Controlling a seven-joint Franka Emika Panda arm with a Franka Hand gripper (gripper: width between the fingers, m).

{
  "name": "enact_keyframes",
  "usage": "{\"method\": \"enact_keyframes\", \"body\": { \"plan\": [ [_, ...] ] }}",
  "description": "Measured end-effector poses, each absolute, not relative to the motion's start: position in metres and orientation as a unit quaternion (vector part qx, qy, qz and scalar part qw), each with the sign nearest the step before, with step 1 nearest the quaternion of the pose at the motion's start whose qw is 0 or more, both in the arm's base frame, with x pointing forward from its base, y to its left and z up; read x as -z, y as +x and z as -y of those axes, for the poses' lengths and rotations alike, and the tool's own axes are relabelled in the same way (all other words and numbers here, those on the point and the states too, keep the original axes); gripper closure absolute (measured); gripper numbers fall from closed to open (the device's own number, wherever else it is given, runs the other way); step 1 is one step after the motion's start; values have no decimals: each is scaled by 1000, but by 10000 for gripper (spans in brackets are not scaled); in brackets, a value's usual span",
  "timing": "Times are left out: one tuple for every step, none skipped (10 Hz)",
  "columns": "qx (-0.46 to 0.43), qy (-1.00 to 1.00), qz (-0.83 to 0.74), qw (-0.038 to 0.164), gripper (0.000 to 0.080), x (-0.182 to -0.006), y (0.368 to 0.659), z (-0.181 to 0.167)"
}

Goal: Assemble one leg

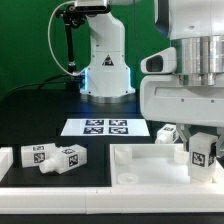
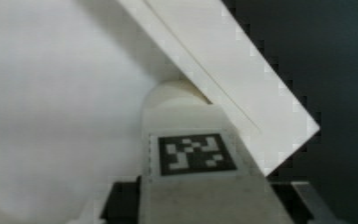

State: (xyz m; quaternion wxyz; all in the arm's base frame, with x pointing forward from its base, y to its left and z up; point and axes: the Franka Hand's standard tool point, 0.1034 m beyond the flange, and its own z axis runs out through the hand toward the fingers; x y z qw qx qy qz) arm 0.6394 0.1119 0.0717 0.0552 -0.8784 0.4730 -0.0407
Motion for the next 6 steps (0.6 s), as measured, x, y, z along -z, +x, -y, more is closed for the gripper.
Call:
{"method": "enact_keyframes", "body": {
  "plan": [
    [28, -830, -555, 58, 514, -72, 640, -113],
    [16, -762, -644, 67, 514, -69, 639, -115],
    [10, -724, -686, 71, 514, -69, 640, -116],
    [8, -708, -702, 73, 514, -69, 640, -116],
    [8, -711, -699, 73, 514, -69, 640, -116],
    [9, -719, -691, 72, 514, -68, 640, -116]
  ]
}}
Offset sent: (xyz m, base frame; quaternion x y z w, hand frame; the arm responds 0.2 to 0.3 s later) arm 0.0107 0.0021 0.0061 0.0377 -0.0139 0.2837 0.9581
